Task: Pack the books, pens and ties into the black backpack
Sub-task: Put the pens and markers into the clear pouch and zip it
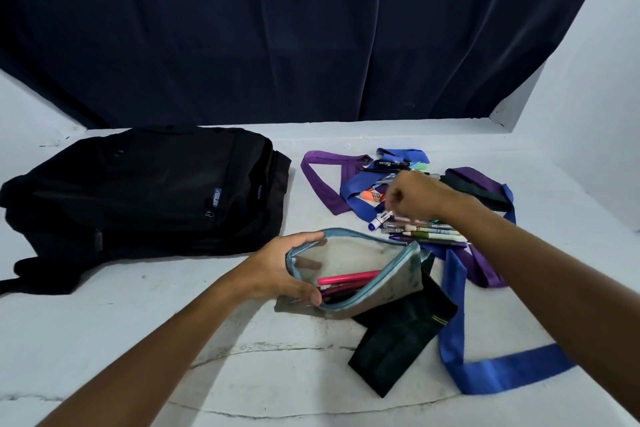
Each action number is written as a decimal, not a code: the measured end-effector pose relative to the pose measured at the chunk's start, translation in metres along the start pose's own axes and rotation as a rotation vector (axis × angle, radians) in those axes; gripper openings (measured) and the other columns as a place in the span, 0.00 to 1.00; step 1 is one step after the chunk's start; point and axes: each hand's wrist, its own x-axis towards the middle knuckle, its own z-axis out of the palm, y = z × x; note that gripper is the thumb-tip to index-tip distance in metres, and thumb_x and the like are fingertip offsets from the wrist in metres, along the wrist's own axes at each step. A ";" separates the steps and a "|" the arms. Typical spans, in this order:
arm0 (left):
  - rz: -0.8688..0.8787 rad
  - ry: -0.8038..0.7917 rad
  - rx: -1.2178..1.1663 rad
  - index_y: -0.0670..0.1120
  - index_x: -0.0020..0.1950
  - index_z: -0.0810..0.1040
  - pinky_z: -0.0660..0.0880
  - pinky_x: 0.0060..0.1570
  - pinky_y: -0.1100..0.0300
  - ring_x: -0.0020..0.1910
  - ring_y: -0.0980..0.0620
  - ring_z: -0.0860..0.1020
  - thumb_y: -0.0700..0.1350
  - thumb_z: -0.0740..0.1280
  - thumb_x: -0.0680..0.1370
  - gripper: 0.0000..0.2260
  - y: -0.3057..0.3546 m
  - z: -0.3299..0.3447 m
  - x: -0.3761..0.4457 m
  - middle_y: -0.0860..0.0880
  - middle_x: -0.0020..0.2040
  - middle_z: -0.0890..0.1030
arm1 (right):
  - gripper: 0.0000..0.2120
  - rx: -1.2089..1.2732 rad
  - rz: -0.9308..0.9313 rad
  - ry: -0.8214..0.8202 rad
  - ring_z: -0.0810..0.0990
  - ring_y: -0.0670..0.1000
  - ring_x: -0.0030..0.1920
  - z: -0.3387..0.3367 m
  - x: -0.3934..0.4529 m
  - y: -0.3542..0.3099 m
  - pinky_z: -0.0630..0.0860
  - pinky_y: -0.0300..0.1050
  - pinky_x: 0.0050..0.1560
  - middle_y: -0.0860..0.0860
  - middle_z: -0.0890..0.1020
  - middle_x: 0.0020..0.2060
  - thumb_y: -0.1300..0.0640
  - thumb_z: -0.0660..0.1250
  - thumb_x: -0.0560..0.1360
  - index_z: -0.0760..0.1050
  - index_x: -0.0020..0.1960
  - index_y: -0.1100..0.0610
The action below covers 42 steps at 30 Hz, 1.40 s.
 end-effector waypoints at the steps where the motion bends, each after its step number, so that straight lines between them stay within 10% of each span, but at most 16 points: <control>1: -0.003 -0.001 -0.003 0.55 0.72 0.68 0.79 0.54 0.59 0.61 0.57 0.79 0.57 0.84 0.50 0.52 -0.001 0.000 0.001 0.58 0.69 0.73 | 0.13 -0.068 0.043 -0.002 0.82 0.51 0.42 0.007 0.001 0.015 0.78 0.45 0.46 0.51 0.83 0.39 0.65 0.65 0.73 0.79 0.33 0.52; 11: -0.016 -0.001 0.048 0.55 0.71 0.69 0.77 0.60 0.59 0.61 0.61 0.78 0.62 0.83 0.48 0.53 0.002 -0.004 0.010 0.59 0.67 0.74 | 0.13 -0.149 0.144 -0.003 0.80 0.52 0.50 0.036 0.010 0.069 0.75 0.43 0.47 0.48 0.82 0.50 0.56 0.74 0.70 0.82 0.54 0.47; 20: -0.033 -0.018 0.074 0.49 0.75 0.68 0.76 0.63 0.55 0.63 0.59 0.77 0.64 0.82 0.49 0.57 0.002 -0.006 0.012 0.56 0.67 0.75 | 0.08 -0.167 0.064 0.061 0.78 0.53 0.43 0.041 0.010 0.065 0.72 0.44 0.40 0.50 0.81 0.42 0.60 0.63 0.76 0.80 0.42 0.56; 28: -0.044 -0.036 0.049 0.51 0.75 0.66 0.77 0.62 0.51 0.63 0.56 0.78 0.62 0.83 0.50 0.57 0.004 -0.006 0.011 0.57 0.69 0.73 | 0.05 0.657 -0.059 0.399 0.76 0.45 0.30 -0.020 0.002 0.002 0.73 0.37 0.34 0.48 0.80 0.32 0.64 0.68 0.76 0.78 0.42 0.58; 32: -0.046 -0.023 0.075 0.53 0.75 0.67 0.74 0.66 0.51 0.66 0.57 0.75 0.64 0.82 0.49 0.57 0.004 -0.006 0.011 0.57 0.69 0.73 | 0.06 0.991 -0.109 0.137 0.73 0.46 0.27 -0.029 -0.009 -0.046 0.66 0.37 0.26 0.53 0.80 0.32 0.65 0.69 0.75 0.79 0.41 0.57; 42: -0.006 -0.017 0.058 0.49 0.73 0.70 0.75 0.64 0.49 0.62 0.53 0.79 0.60 0.84 0.53 0.51 0.004 -0.004 0.008 0.51 0.64 0.80 | 0.05 0.294 -0.221 -0.334 0.77 0.44 0.26 0.019 -0.023 -0.078 0.70 0.31 0.30 0.43 0.81 0.30 0.67 0.71 0.73 0.82 0.47 0.61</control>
